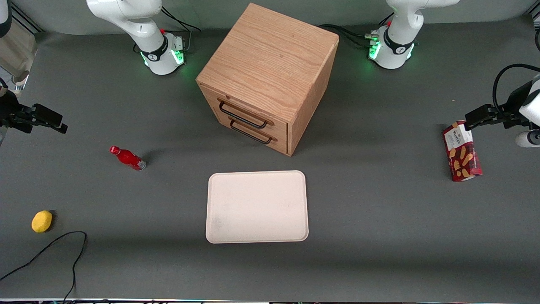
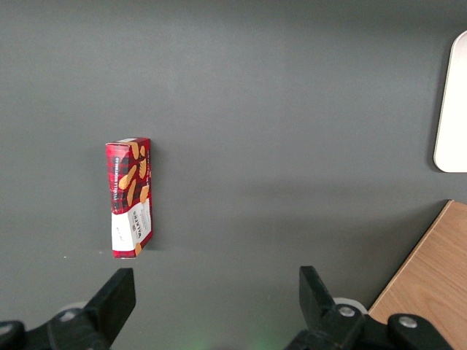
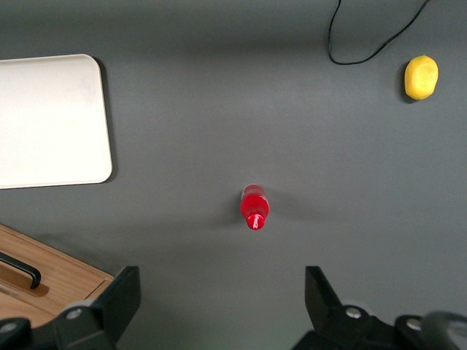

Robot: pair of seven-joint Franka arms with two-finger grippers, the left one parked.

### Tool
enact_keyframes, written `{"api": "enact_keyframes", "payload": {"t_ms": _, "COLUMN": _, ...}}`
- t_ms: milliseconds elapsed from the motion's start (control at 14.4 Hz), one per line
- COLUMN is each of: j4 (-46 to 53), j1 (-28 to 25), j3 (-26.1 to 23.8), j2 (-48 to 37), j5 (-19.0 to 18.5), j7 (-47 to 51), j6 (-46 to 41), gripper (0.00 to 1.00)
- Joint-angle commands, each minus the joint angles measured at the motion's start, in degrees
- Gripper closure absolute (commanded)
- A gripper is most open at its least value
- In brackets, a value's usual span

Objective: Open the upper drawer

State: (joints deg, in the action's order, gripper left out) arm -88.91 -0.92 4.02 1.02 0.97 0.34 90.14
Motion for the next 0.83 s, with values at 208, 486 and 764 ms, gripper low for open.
{"api": "enact_keyframes", "payload": {"t_ms": 208, "j4": 0.8, "j1": -0.2, "j3": 0.4, "j2": -0.1, "j5": 0.9, "j7": -0.9, "j6": -0.9, "gripper": 0.00}}
{"api": "enact_keyframes", "payload": {"t_ms": 486, "j4": 0.9, "j1": -0.2, "j3": 0.4, "j2": -0.1, "j5": 0.8, "j7": -0.8, "j6": -0.9, "gripper": 0.00}}
{"api": "enact_keyframes", "payload": {"t_ms": 764, "j4": 1.0, "j1": -0.3, "j3": 0.3, "j2": -0.1, "j5": 0.9, "j7": 0.0, "j6": -0.9, "gripper": 0.00}}
